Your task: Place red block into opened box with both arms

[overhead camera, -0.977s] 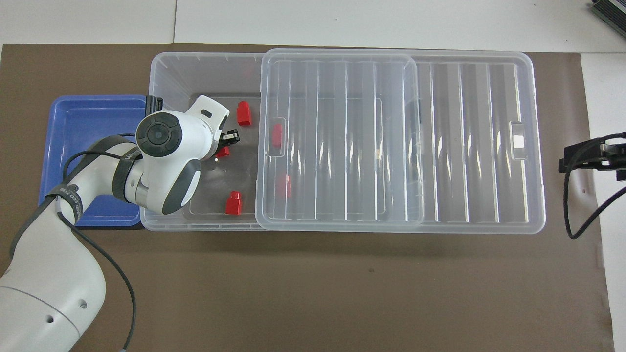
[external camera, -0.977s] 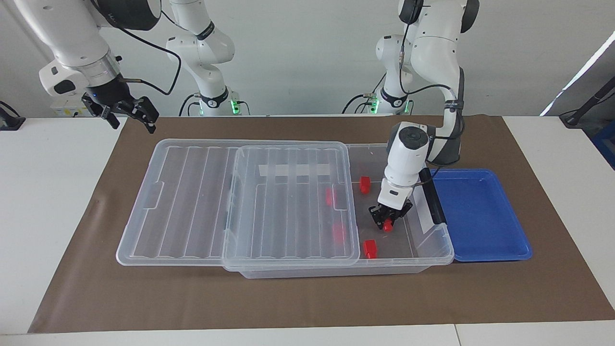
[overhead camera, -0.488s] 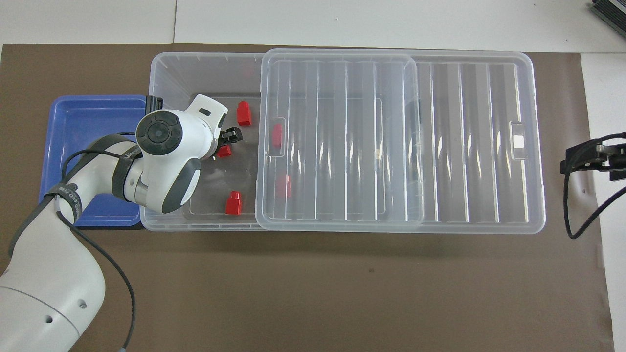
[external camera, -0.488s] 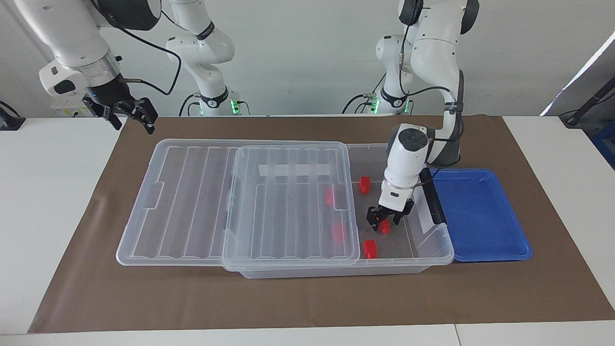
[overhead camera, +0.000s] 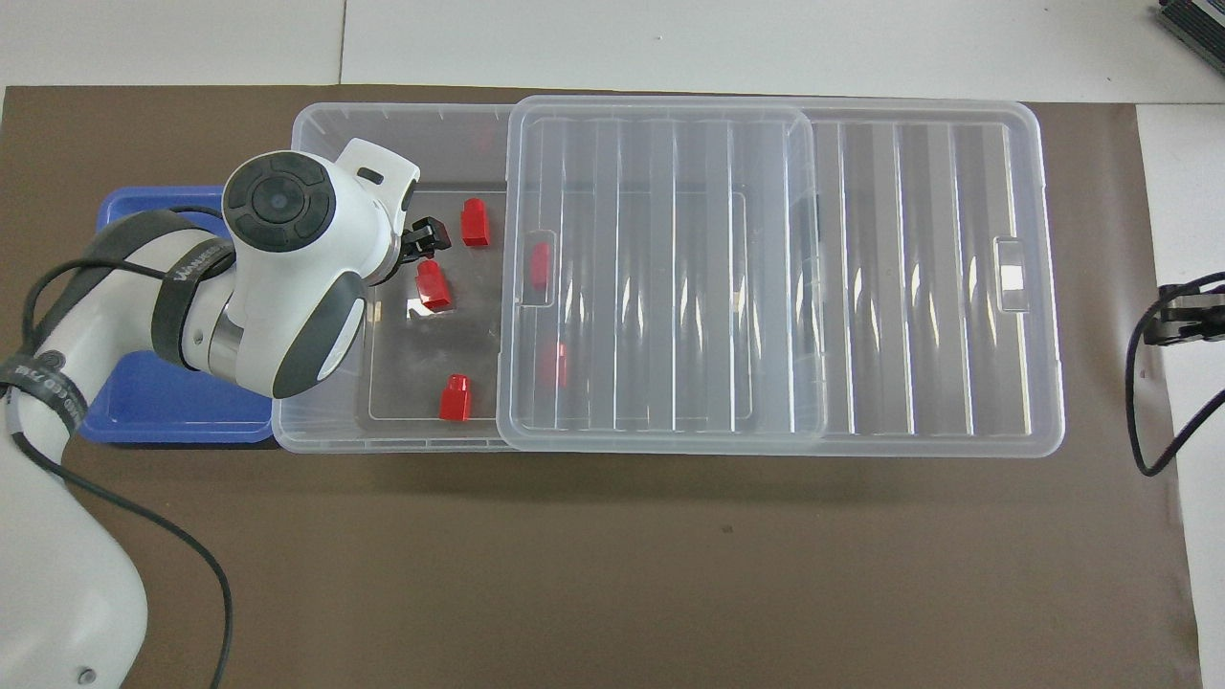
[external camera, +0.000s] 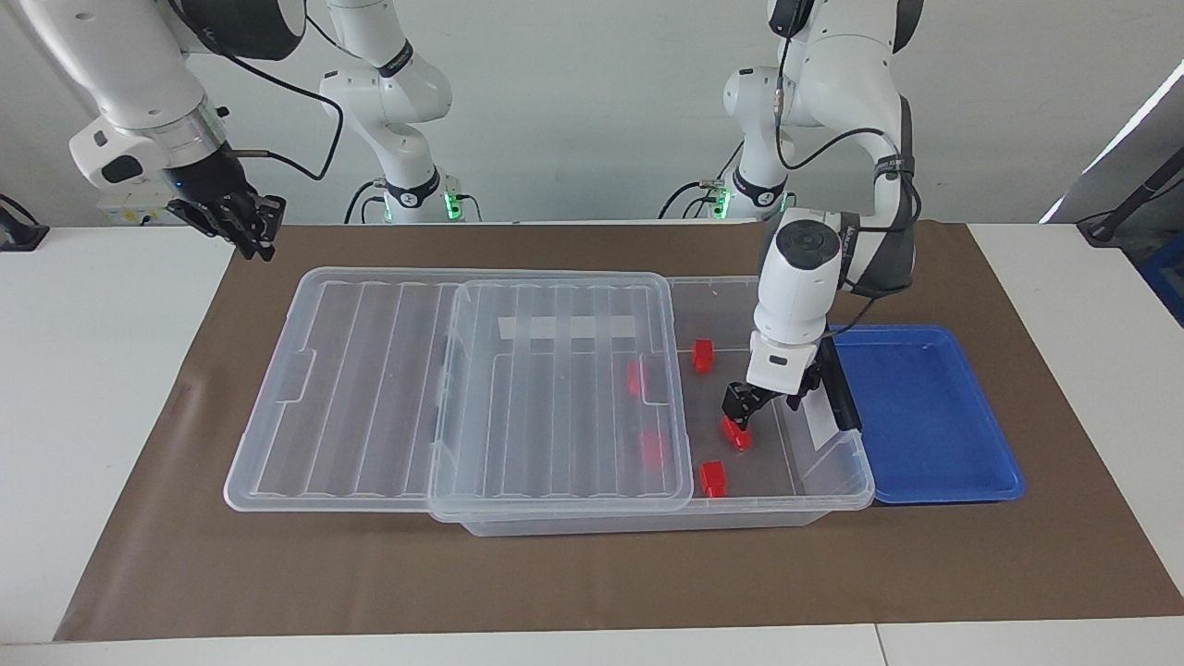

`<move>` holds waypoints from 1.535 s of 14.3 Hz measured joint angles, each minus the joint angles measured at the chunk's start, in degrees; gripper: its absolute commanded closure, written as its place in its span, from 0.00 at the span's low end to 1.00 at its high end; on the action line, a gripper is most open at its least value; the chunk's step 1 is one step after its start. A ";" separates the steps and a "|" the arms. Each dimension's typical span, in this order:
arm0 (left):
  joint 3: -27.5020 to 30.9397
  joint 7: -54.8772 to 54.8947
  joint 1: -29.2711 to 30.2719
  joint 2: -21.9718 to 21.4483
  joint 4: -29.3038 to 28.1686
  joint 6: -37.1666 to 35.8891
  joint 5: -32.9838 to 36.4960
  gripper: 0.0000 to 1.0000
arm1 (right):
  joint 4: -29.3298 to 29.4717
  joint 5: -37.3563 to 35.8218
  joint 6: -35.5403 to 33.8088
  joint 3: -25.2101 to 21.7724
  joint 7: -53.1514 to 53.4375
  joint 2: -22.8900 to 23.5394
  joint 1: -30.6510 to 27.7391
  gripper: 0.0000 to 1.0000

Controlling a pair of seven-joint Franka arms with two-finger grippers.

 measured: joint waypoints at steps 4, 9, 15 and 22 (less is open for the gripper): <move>0.37 -4.19 0.01 -3.45 -0.01 -5.62 0.10 0.00 | -1.86 0.04 7.76 -0.13 -6.63 1.83 -2.28 1.00; 1.66 4.72 4.17 -12.49 0.98 -15.97 -0.46 0.00 | -3.33 1.26 16.11 -0.22 -13.90 8.66 -5.76 1.00; 2.21 26.25 14.71 -19.90 0.86 -19.20 -6.18 0.00 | -3.71 5.61 21.66 0.22 -14.21 14.86 -5.06 1.00; 1.83 32.54 15.48 -19.53 2.00 -17.62 -9.98 0.00 | -4.34 5.69 24.17 0.32 -13.06 15.56 -0.26 1.00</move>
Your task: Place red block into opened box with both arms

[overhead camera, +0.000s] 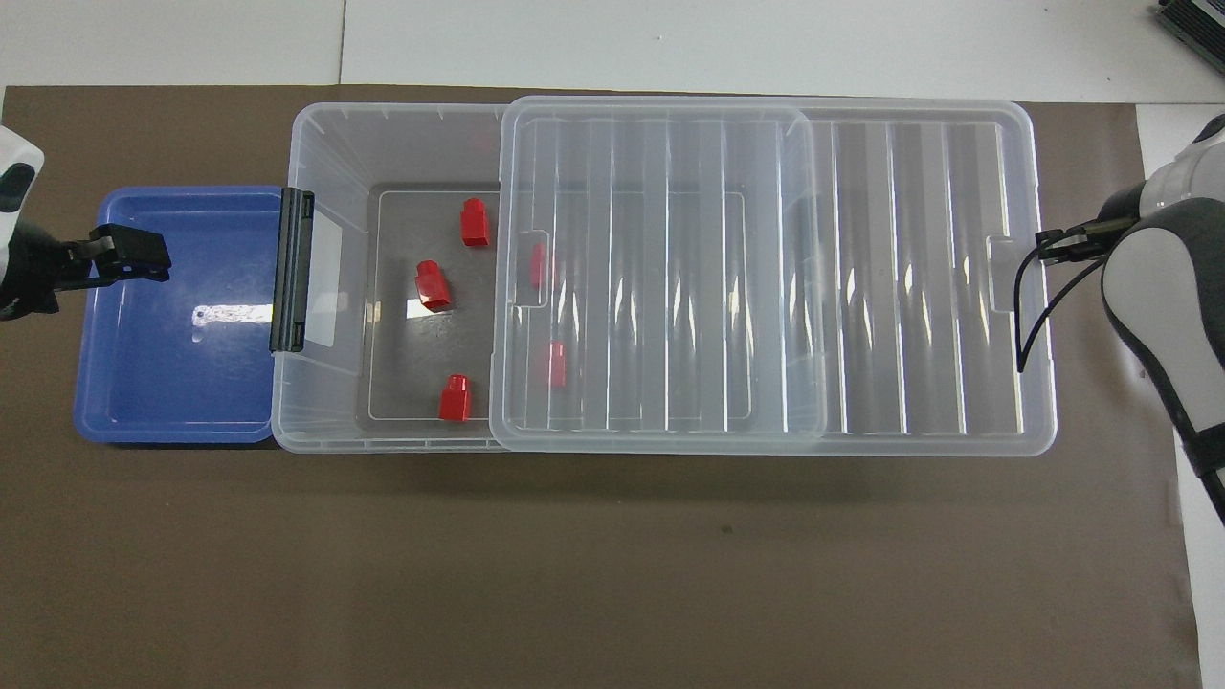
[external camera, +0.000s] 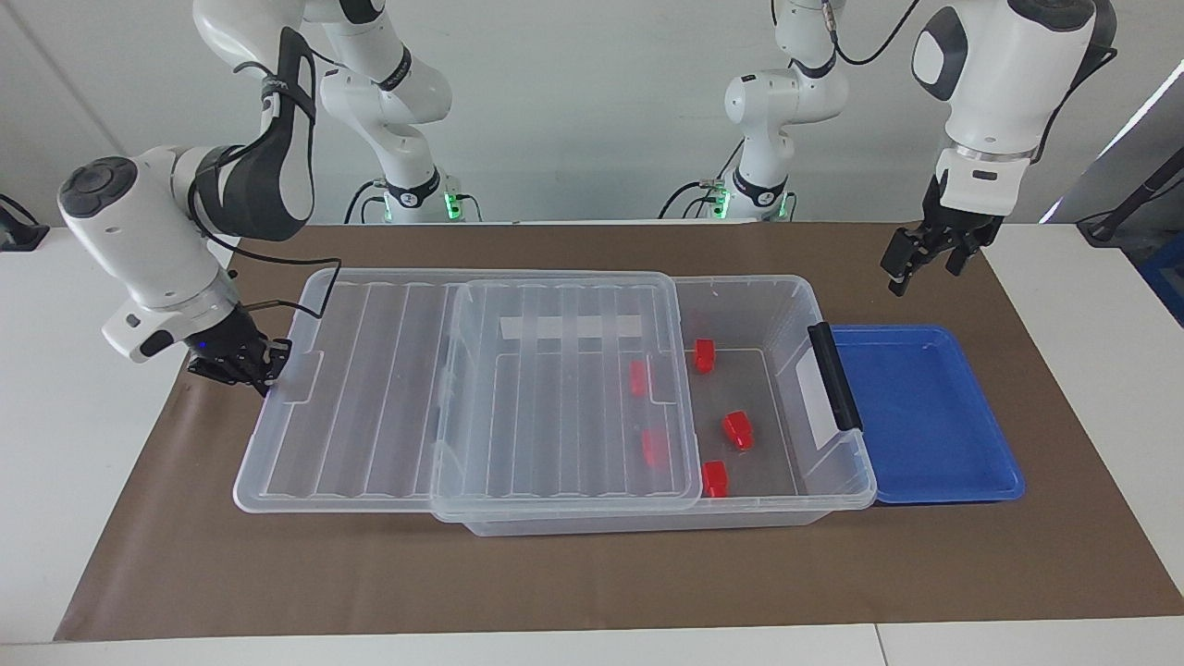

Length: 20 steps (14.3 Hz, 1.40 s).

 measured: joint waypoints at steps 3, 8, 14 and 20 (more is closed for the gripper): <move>0.09 3.73 0.70 1.15 1.36 -1.75 -0.42 0.00 | -0.08 0.00 0.09 0.01 1.96 0.00 2.52 1.00; -0.15 6.10 0.70 8.02 12.08 -10.08 -0.55 0.00 | -0.74 0.01 0.08 0.05 5.24 0.00 6.29 1.00; -0.48 6.16 0.56 8.95 13.28 -11.08 -0.64 0.00 | -1.00 2.35 0.08 0.08 6.74 0.00 9.45 1.00; -0.62 6.15 0.20 8.23 11.85 -11.51 -0.64 0.00 | -1.13 4.81 0.08 0.15 8.41 0.00 11.22 1.00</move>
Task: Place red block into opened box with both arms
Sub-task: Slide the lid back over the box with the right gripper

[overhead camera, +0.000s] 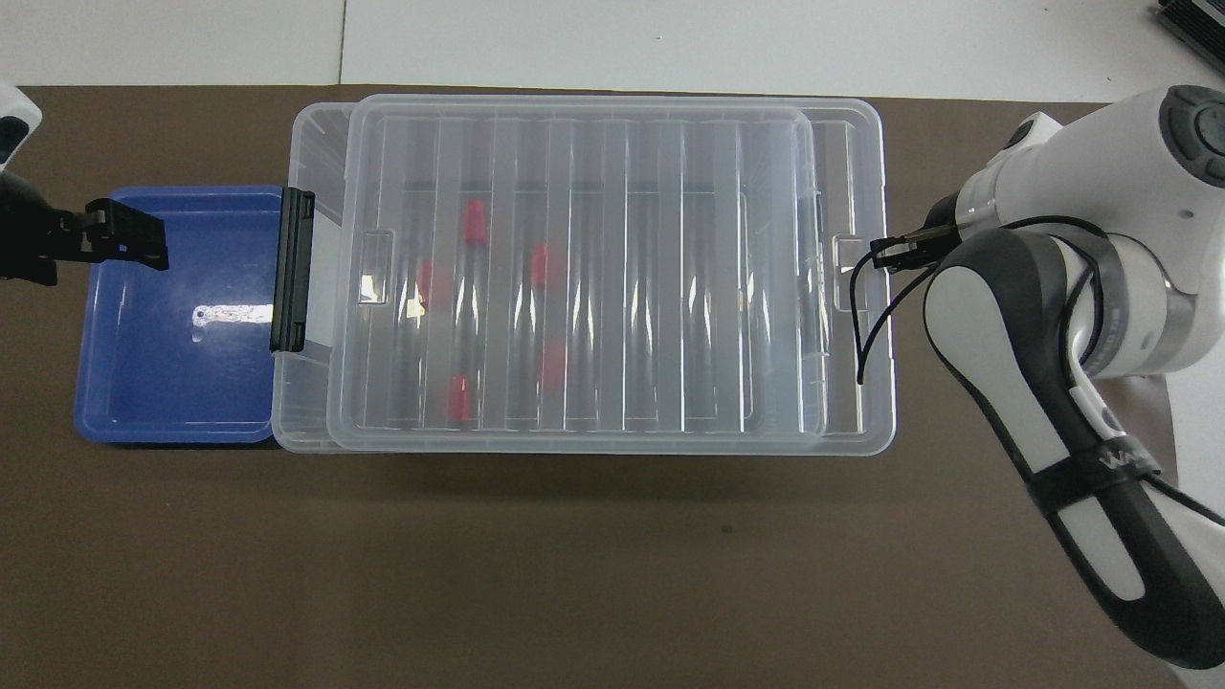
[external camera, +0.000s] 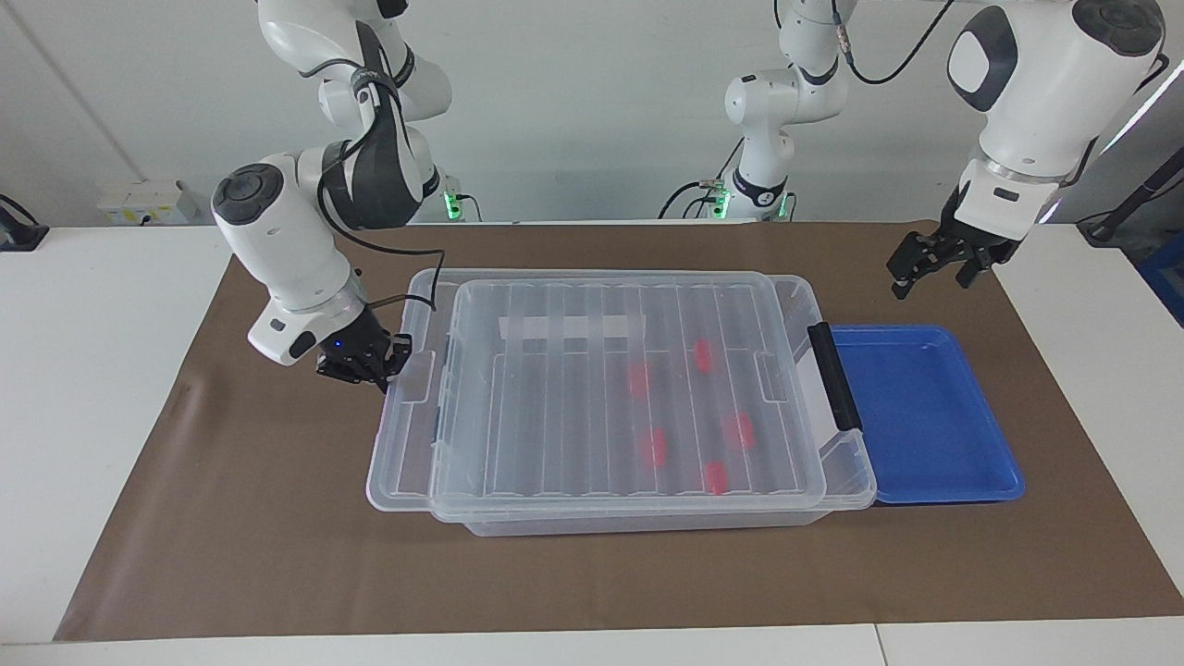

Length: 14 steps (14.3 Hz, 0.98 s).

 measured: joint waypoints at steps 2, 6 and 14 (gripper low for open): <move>0.10 0.00 0.02 -0.26 -0.11 0.01 0.00 0.00 | -0.04 0.21 0.00 0.05 0.92 0.00 0.84 1.00; 0.45 0.00 0.31 -0.43 -0.09 0.04 0.00 0.00 | -0.08 3.03 0.00 -0.04 1.03 -0.02 0.98 1.00; 0.39 0.00 0.29 -0.46 -0.08 0.17 -0.02 0.00 | -1.00 3.63 0.00 0.35 1.03 -0.50 1.15 1.00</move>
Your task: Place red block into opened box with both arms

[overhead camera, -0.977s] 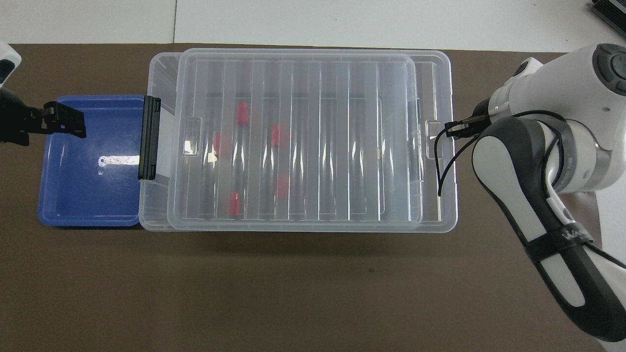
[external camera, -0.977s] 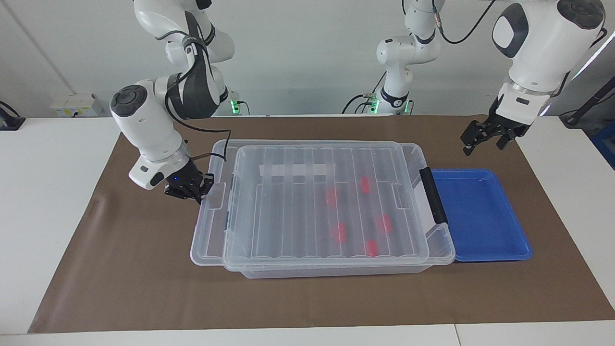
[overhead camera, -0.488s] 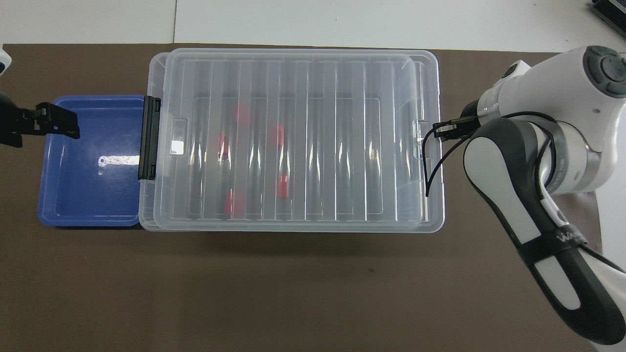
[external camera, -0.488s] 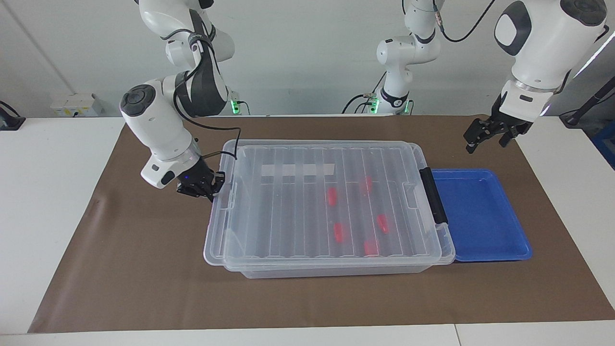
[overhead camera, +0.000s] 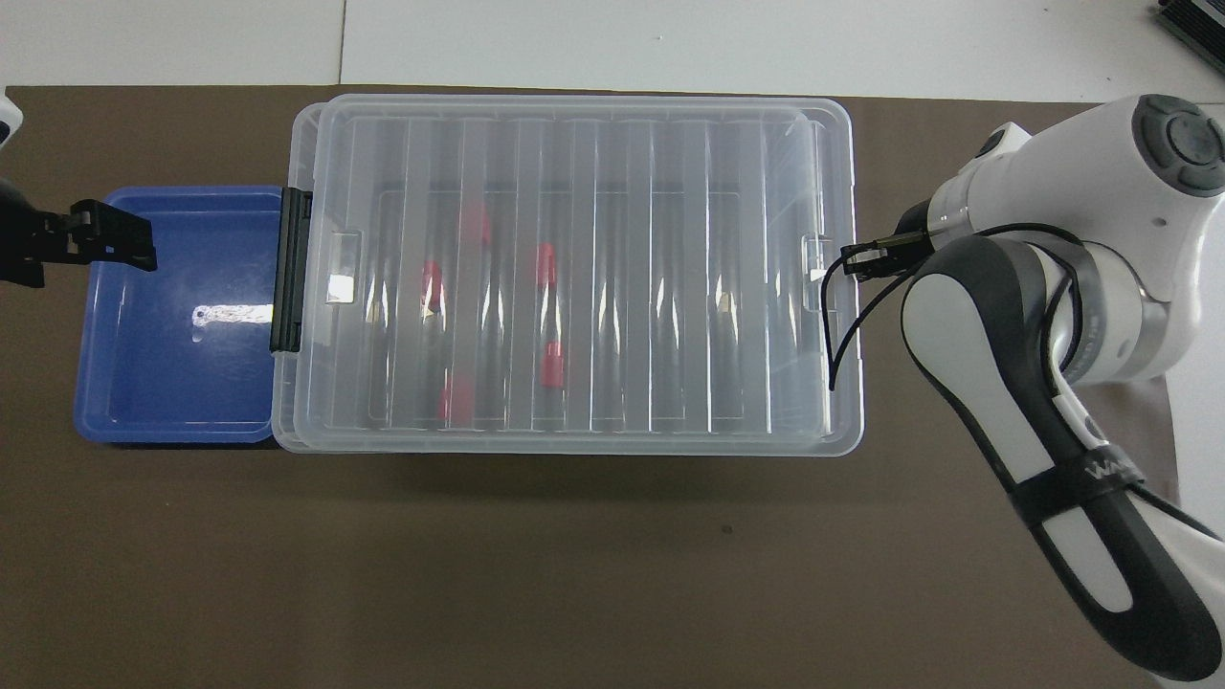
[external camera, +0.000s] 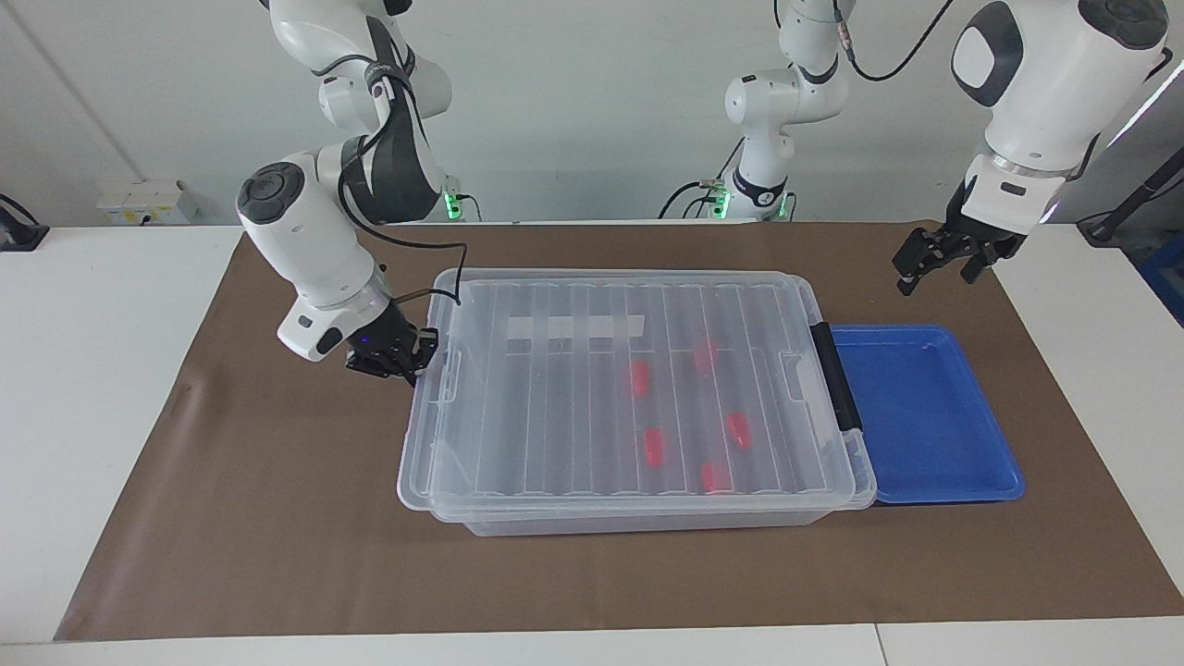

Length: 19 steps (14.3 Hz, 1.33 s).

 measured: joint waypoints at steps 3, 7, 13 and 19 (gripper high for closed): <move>-0.03 0.00 -0.03 0.00 0.00 0.00 -0.03 0.00 | -0.45 0.91 0.00 0.00 0.00 -0.17 0.00 1.00; 0.91 0.00 -0.09 0.00 0.00 0.00 -1.23 0.00 | -0.63 1.73 0.00 0.00 0.00 -0.18 0.00 1.00; 2.39 0.08 -0.32 0.00 0.00 0.00 -1.82 0.00 | -0.15 -3.64 0.29 -1.43 0.49 -0.74 -1.26 0.00; 2.54 0.14 -0.66 0.00 0.00 0.00 -1.83 0.00 | 1.56 -14.01 -8.01 -1.60 8.66 -8.06 -4.32 0.00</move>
